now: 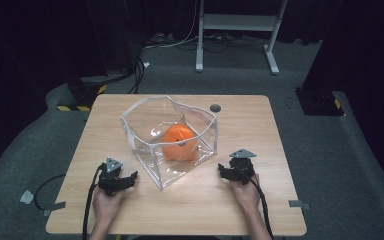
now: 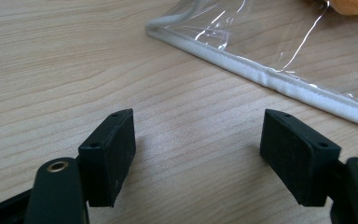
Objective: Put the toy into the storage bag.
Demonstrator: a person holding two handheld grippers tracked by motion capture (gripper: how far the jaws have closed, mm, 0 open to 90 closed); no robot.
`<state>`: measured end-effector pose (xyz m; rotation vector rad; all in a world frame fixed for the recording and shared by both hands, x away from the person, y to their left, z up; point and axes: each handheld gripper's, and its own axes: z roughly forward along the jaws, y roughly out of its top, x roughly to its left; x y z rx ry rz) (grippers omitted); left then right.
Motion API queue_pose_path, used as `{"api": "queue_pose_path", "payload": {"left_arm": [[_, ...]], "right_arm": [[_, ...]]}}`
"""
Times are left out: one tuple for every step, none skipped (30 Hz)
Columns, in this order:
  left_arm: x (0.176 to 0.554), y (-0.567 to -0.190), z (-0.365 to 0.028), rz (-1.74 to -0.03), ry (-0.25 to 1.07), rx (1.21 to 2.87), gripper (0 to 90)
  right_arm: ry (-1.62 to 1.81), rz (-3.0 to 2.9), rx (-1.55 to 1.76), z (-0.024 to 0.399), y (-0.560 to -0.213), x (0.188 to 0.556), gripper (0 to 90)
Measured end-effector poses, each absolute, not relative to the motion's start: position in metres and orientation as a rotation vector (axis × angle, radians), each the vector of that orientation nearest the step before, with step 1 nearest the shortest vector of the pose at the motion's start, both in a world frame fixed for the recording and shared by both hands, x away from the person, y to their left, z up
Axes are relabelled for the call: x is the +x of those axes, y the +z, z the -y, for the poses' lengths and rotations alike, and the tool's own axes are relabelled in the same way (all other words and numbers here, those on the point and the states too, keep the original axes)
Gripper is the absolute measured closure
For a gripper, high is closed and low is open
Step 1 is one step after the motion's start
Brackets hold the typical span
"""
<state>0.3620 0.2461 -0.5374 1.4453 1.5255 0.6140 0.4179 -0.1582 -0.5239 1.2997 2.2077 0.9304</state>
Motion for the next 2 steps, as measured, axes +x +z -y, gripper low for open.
{"api": "queue_pose_path", "payload": {"left_arm": [[0.362,-0.5374,-0.2461,-1.525,0.614,1.445,26.7],[0.362,-0.5374,-0.2461,-1.525,0.614,1.445,26.7]], "right_arm": [[0.931,-2.208,1.299,0.1582,-0.5239,0.4179,28.1],[0.931,-2.208,1.299,0.1582,-0.5239,0.4179,28.0]]}}
